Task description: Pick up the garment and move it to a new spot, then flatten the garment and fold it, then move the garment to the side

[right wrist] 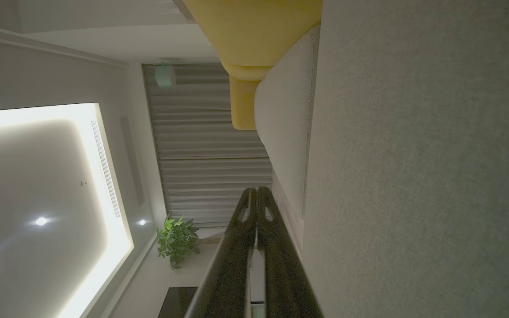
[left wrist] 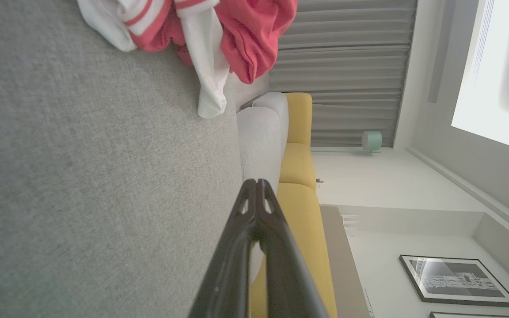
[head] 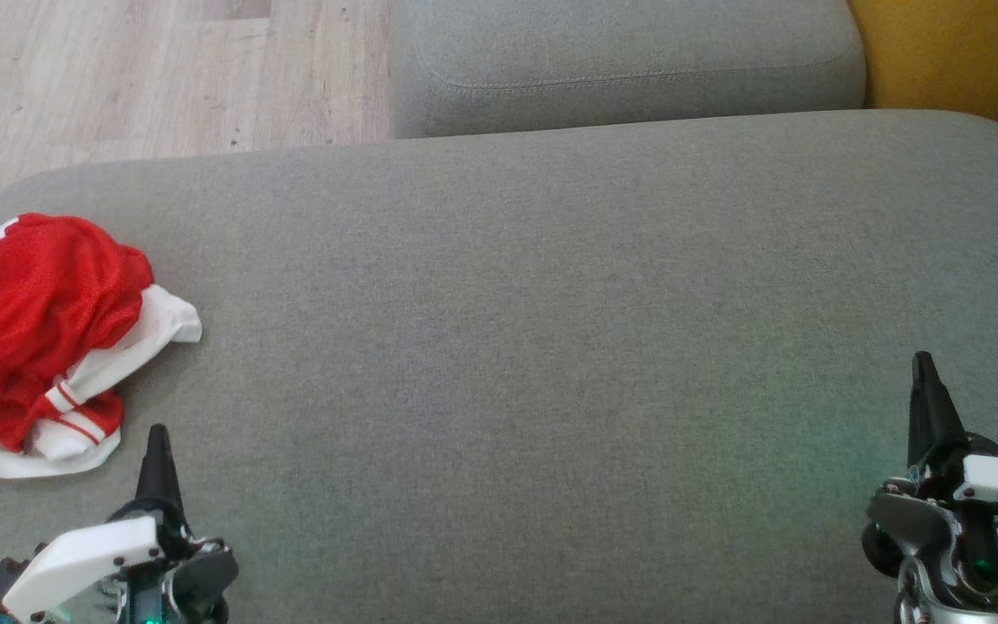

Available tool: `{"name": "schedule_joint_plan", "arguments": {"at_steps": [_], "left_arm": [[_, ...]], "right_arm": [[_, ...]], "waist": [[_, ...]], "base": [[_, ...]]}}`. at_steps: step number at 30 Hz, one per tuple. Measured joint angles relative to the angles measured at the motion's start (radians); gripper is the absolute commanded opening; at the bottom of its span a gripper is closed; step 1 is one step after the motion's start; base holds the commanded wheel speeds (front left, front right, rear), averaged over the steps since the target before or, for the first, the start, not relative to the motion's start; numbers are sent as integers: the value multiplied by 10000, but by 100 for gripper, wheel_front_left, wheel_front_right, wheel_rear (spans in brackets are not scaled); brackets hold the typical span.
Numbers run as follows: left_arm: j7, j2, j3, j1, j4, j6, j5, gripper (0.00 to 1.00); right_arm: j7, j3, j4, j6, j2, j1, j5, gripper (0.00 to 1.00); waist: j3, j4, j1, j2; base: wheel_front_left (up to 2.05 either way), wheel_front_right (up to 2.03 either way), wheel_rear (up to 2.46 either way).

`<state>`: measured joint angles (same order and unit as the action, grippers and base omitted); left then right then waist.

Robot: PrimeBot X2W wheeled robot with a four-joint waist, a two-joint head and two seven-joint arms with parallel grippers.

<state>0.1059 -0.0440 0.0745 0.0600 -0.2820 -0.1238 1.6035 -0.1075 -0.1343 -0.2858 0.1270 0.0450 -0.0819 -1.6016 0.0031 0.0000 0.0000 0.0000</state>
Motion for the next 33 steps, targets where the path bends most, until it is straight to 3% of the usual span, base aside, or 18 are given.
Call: {"name": "schedule_joint_plan", "arguments": {"at_steps": [23, 24, 33], "left_arm": [[0, 0, 0, 0, 0, 0, 0, 0], [-6, 2, -12, -5, -42, 6, -2, 100], [-107, 100, -94, -767, -988, 8, -8, 100]], "right_arm": [[0, 0, 0, 0, 0, 0, 0, 0], [2, 0, -52, 0, -2, 3, 2, 100], [17, 46, -984, -6, -56, 721, 19, 100]], "waist": [[0, 0, 0, 0], [0, 0, 0, 0], [12, -8, 0, 0]], "base": [[0, 0, 0], [0, 0, 0], [0, 0, 0]]}}
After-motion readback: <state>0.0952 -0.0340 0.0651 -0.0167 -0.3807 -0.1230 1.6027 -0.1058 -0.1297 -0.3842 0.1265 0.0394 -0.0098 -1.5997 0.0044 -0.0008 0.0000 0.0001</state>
